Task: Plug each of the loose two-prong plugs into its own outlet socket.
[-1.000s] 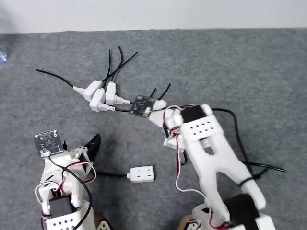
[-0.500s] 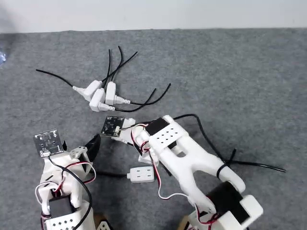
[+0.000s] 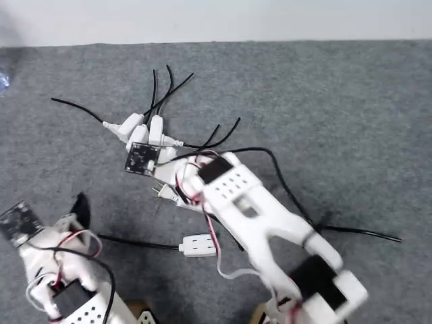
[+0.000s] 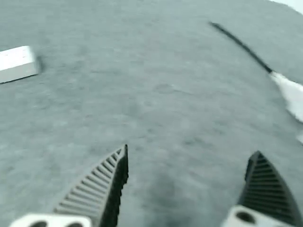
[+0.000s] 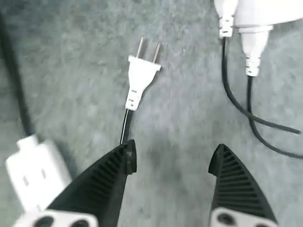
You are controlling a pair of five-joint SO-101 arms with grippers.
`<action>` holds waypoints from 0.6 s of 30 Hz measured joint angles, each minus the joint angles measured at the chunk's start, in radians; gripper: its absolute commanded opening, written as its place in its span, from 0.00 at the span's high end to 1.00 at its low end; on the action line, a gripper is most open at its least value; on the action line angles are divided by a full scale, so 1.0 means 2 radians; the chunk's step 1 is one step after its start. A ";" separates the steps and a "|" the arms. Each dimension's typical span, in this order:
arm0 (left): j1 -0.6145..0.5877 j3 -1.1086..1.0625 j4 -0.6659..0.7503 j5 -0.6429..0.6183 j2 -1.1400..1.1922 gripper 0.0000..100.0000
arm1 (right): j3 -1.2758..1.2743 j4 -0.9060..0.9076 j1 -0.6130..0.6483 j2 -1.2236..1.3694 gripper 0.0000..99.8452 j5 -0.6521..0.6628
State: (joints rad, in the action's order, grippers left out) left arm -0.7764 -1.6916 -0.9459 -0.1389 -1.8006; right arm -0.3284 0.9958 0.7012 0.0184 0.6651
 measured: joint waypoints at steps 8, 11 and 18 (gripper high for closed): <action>-0.059 0.000 -0.028 0.039 0.000 0.63 | 0.157 0.006 0.044 0.170 0.77 -0.039; -0.058 0.000 -0.031 0.042 0.000 0.63 | 0.194 0.007 0.059 0.214 0.77 -0.041; -0.049 0.000 -0.032 0.045 0.000 0.63 | 0.222 0.007 0.068 0.265 0.77 -0.068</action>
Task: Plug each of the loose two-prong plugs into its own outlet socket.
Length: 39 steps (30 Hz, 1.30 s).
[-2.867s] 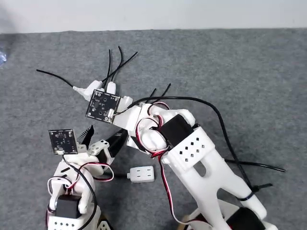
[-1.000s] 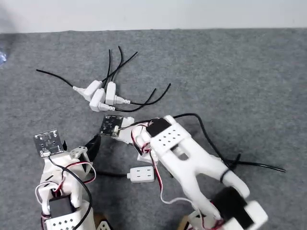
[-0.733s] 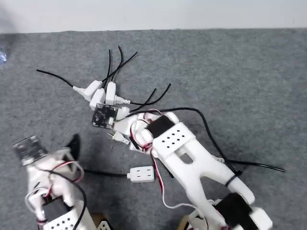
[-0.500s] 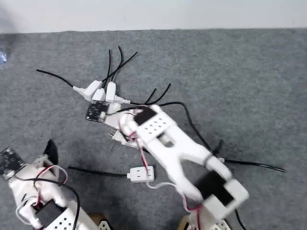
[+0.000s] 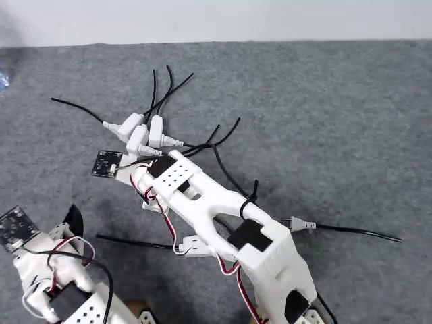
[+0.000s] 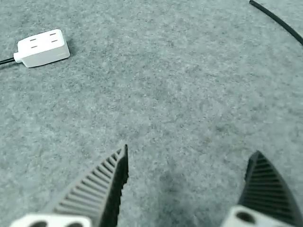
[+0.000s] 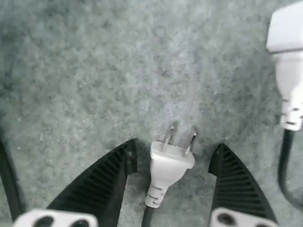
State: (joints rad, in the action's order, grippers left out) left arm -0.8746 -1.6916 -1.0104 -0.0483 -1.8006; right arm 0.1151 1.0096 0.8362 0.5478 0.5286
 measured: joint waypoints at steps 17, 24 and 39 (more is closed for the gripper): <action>0.003 0.000 0.000 0.000 0.000 0.63 | 0.006 -0.010 -0.007 0.008 0.77 -0.008; 0.003 0.000 0.000 0.000 0.000 0.63 | 0.006 -0.009 -0.017 0.008 0.77 -0.012; 0.002 0.000 0.000 0.000 0.000 0.63 | 0.007 -0.019 -0.036 0.009 0.86 -0.099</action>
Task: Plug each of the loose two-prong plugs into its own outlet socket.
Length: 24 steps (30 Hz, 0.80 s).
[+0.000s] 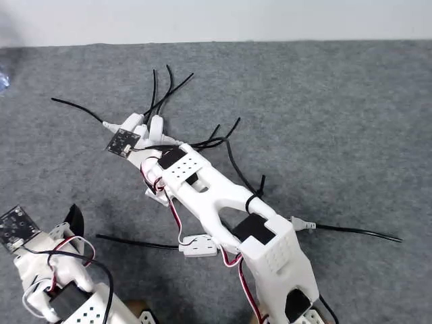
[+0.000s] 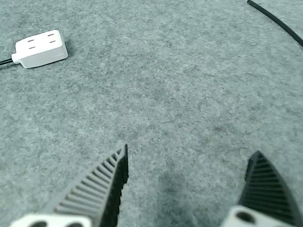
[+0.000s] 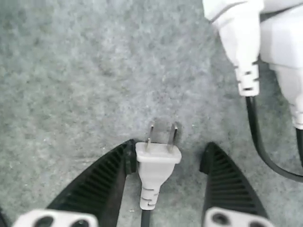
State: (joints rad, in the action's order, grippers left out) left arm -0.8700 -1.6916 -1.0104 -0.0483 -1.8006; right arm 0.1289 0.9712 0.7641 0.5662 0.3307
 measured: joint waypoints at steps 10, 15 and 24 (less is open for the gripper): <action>0.001 0.000 0.000 0.000 0.000 0.63 | 0.002 -0.002 -0.005 0.000 0.99 -0.010; 0.001 0.000 0.000 0.000 0.000 0.63 | 0.003 0.002 -0.005 0.000 0.99 0.004; 0.133 0.000 -0.018 0.000 0.000 0.63 | 0.008 0.149 0.005 -0.113 0.99 0.142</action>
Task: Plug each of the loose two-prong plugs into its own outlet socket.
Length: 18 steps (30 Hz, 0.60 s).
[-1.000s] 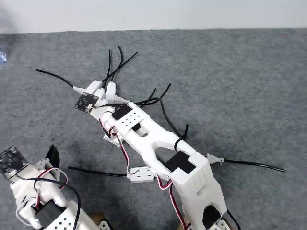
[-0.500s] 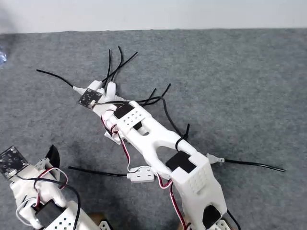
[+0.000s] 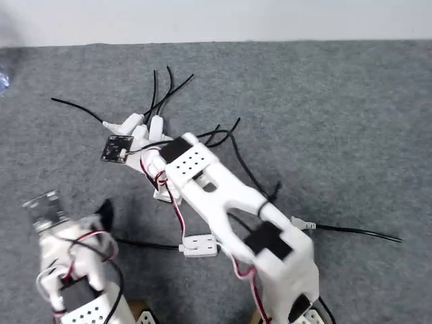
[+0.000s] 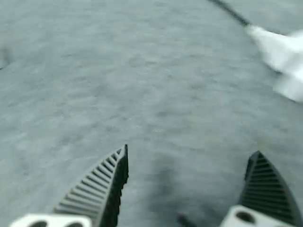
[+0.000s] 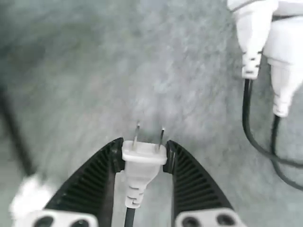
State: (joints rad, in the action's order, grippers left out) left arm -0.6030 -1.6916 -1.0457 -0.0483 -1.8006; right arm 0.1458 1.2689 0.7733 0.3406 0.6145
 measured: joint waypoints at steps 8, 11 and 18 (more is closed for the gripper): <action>0.251 0.021 0.044 -0.114 0.000 0.63 | 0.000 0.115 0.021 -0.208 0.99 0.023; 0.281 0.062 0.046 -0.226 0.000 0.63 | 0.000 0.144 0.008 -0.256 0.99 0.023; 0.291 0.073 0.048 -0.284 0.000 0.63 | -0.106 0.103 -0.051 -0.315 0.99 0.036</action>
State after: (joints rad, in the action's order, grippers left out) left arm -0.0215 -1.5459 -0.9490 -0.6160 -1.8006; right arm -0.0660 1.4745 0.6720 -0.2885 0.6866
